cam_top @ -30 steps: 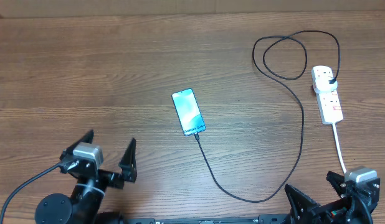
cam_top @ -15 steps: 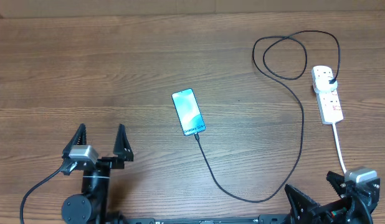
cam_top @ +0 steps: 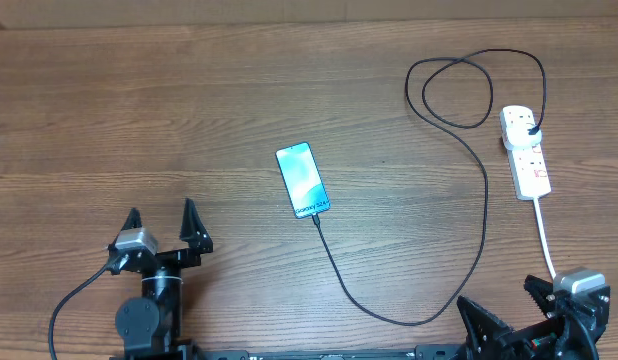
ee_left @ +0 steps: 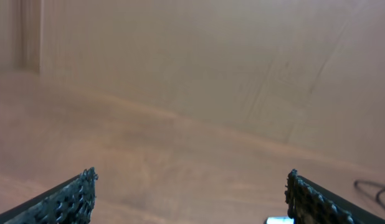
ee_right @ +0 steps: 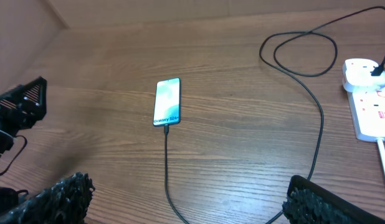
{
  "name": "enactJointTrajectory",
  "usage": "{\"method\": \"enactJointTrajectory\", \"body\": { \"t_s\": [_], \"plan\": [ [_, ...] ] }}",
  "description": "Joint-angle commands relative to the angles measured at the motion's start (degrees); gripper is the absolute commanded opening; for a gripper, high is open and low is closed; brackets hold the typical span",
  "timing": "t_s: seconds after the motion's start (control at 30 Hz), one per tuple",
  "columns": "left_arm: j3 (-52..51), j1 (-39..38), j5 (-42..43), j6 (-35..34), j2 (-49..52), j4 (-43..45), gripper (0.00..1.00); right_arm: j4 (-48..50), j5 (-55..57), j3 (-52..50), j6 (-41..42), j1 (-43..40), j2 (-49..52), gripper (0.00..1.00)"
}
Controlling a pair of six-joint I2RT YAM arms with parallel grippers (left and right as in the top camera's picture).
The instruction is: Plug charger to phone and switch on socket
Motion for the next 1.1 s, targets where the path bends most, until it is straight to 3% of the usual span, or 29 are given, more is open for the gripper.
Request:
{"method": "enactJointTrajectory", "body": {
  "t_s": [0.0,1.07],
  "plan": [
    [-0.3,0.3,-1.5,-0.8,-0.7,-4.5,1.0,0.1,0.2,0.5,0.2,0.4,0.1,1.0],
    [-0.2,0.3,-1.1,1.4,-0.6,-5.7,1.0,0.1,0.2,0.5,0.2,0.4,0.1,1.0]
  ]
}}
